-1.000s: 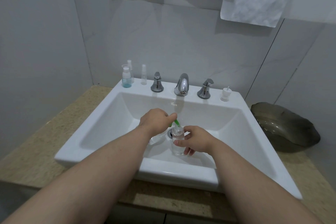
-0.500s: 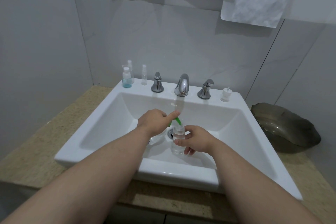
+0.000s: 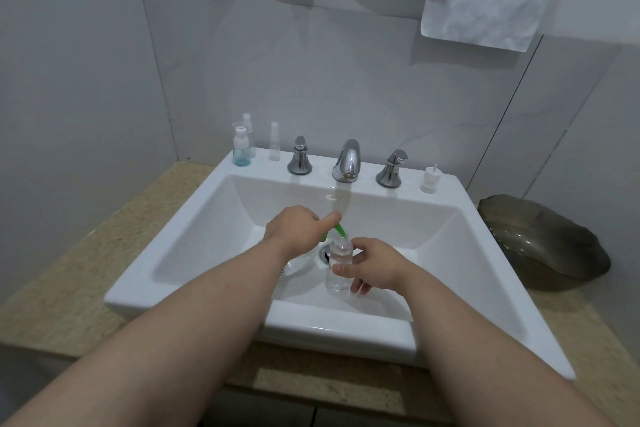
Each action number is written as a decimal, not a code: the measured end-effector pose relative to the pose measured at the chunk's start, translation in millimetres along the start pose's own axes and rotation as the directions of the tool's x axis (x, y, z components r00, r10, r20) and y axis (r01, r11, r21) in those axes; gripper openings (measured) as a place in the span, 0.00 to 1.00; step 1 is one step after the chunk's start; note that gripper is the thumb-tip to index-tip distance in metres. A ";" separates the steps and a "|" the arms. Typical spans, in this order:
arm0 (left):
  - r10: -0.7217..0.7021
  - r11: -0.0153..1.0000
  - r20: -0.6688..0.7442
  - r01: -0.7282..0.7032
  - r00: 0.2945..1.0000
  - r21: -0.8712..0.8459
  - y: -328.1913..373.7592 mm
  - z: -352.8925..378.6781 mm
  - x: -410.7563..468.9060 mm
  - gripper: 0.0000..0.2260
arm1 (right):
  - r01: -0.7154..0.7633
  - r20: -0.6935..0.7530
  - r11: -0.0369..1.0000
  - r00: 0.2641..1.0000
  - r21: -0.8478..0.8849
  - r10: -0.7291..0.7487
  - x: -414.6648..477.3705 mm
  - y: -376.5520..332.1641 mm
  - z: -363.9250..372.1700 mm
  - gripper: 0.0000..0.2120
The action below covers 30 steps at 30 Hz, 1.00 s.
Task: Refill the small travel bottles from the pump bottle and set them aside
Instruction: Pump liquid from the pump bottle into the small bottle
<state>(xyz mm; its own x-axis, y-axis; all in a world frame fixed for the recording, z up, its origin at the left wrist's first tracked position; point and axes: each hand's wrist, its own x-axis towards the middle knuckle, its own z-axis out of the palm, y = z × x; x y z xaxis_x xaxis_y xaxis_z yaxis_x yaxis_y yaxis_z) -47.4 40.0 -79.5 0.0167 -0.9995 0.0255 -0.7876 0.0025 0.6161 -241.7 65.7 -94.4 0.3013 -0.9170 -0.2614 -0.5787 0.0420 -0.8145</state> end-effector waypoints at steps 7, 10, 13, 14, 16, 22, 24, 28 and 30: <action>-0.033 0.999 0.001 0.033 0.999 -0.016 1.4 0.5 1.0 0.26 | -0.003 0.011 1.000 1.000 -0.007 0.003 1.5 1.1 -0.1 0.15; -0.029 1.000 -0.008 0.029 1.000 -0.007 1.3 0.8 0.3 0.23 | 0.000 0.018 1.000 1.000 -0.016 0.000 2.0 1.7 -0.1 0.15; -0.022 1.000 -0.006 0.022 1.000 -0.006 2.4 0.0 -0.9 0.22 | 0.005 0.018 1.000 1.000 -0.012 -0.005 1.3 1.5 0.2 0.14; -0.020 1.000 -0.007 0.020 1.000 -0.008 2.8 -0.7 -1.3 0.22 | 0.005 0.019 1.000 1.000 -0.012 -0.004 0.9 1.2 0.3 0.15; -0.018 1.000 -0.007 0.018 1.000 -0.007 3.4 -1.6 -1.9 0.22 | 0.000 0.024 1.000 1.000 -0.016 0.000 -0.1 0.3 0.4 0.15; -0.010 1.000 0.000 0.010 1.000 -0.012 5.2 -2.4 -3.7 0.22 | -0.013 0.028 1.000 1.000 -0.020 0.014 -1.8 -2.2 0.3 0.16; -0.009 1.000 -0.003 0.009 1.000 -0.006 3.9 -1.9 -4.1 0.23 | -0.014 0.028 1.000 1.000 -0.014 0.014 -1.2 -1.9 0.5 0.16; -0.003 1.000 0.014 0.004 1.000 -0.014 -1.2 -1.9 -3.1 0.28 | -0.007 0.018 1.000 1.000 0.008 0.007 -0.2 -0.4 0.2 0.16; 0.007 1.000 0.020 -0.007 1.000 -0.024 -3.7 -2.3 -2.7 0.30 | -0.006 0.010 1.000 1.000 0.013 0.006 -0.1 -0.4 0.0 0.16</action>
<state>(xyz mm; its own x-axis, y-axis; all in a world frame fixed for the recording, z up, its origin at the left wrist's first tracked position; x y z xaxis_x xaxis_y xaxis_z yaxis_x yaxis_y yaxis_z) -43.0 42.8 -80.0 -0.0014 -0.9999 0.0143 -0.7729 0.0101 0.6344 -241.5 65.8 -94.0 0.3057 -0.9125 -0.2718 -0.5703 0.0530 -0.8197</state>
